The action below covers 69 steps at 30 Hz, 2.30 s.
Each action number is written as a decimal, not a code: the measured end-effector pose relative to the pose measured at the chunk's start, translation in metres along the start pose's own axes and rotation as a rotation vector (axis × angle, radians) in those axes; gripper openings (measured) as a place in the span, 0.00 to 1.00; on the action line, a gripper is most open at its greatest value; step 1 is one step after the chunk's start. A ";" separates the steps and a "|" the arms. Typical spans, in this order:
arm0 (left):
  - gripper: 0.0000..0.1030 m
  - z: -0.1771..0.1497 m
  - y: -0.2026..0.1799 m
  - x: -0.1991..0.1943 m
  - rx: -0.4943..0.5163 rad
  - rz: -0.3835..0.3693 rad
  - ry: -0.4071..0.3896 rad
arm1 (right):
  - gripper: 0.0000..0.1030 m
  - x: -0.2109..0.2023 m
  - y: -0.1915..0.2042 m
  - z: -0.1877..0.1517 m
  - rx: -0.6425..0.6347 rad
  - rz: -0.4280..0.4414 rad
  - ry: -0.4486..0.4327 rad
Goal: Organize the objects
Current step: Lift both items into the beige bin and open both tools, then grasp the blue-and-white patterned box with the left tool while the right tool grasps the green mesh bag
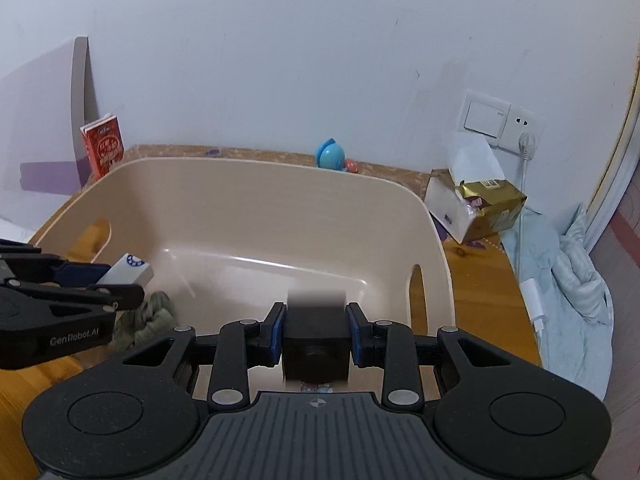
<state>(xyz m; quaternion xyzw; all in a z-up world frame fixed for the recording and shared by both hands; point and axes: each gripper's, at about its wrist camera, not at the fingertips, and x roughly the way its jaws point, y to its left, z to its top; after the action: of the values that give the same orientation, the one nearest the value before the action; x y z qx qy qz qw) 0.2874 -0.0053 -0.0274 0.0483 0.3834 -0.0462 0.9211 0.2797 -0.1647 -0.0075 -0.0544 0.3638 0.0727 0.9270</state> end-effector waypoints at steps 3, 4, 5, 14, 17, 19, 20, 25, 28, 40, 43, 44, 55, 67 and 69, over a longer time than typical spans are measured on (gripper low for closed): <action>0.56 -0.001 0.000 -0.012 0.004 -0.006 -0.033 | 0.50 -0.009 0.000 0.000 -0.011 -0.003 -0.018; 0.70 -0.001 0.000 -0.018 0.006 0.008 -0.049 | 0.55 -0.014 0.000 0.000 -0.011 -0.006 -0.030; 0.75 -0.003 -0.002 -0.026 0.011 0.024 -0.076 | 0.58 -0.020 -0.001 0.000 -0.010 -0.010 -0.042; 0.88 -0.025 0.002 -0.082 0.000 0.054 -0.174 | 0.93 -0.080 -0.016 -0.017 0.013 -0.047 -0.128; 0.89 -0.038 0.007 -0.092 -0.019 0.053 -0.178 | 1.00 -0.093 -0.020 -0.032 0.001 -0.063 -0.133; 0.89 -0.049 0.009 -0.095 -0.029 0.051 -0.179 | 1.00 -0.097 -0.023 -0.043 -0.012 -0.077 -0.128; 0.90 -0.054 0.010 -0.096 -0.032 0.051 -0.180 | 1.00 -0.098 -0.023 -0.048 -0.018 -0.084 -0.124; 0.90 -0.080 0.008 -0.089 -0.025 0.052 -0.162 | 1.00 -0.092 -0.032 -0.078 -0.019 -0.097 -0.063; 0.90 -0.092 0.007 -0.078 -0.030 0.050 -0.128 | 1.00 -0.083 -0.038 -0.095 -0.006 -0.096 -0.015; 0.90 -0.118 0.007 -0.034 -0.056 0.052 -0.006 | 1.00 -0.039 -0.048 -0.135 -0.013 -0.091 0.076; 0.90 -0.117 0.008 -0.027 -0.067 0.036 -0.003 | 1.00 -0.030 -0.047 -0.138 -0.017 -0.086 0.089; 0.90 -0.116 0.008 -0.025 -0.071 0.031 -0.002 | 1.00 -0.026 -0.046 -0.139 -0.018 -0.084 0.094; 0.88 -0.112 0.005 -0.005 -0.103 0.032 0.057 | 0.86 -0.010 -0.044 -0.136 0.010 -0.030 0.088; 0.62 -0.114 0.007 -0.017 -0.068 0.010 0.065 | 0.41 -0.020 -0.028 -0.134 0.015 0.011 0.087; 0.62 -0.115 0.006 -0.023 -0.061 0.012 0.059 | 0.40 -0.025 -0.027 -0.136 0.022 0.008 0.083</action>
<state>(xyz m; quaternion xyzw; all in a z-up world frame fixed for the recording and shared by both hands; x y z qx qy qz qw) 0.1913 0.0165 -0.0913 0.0236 0.4115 -0.0273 0.9107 0.1755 -0.2141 -0.0881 -0.0457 0.4031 0.0700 0.9113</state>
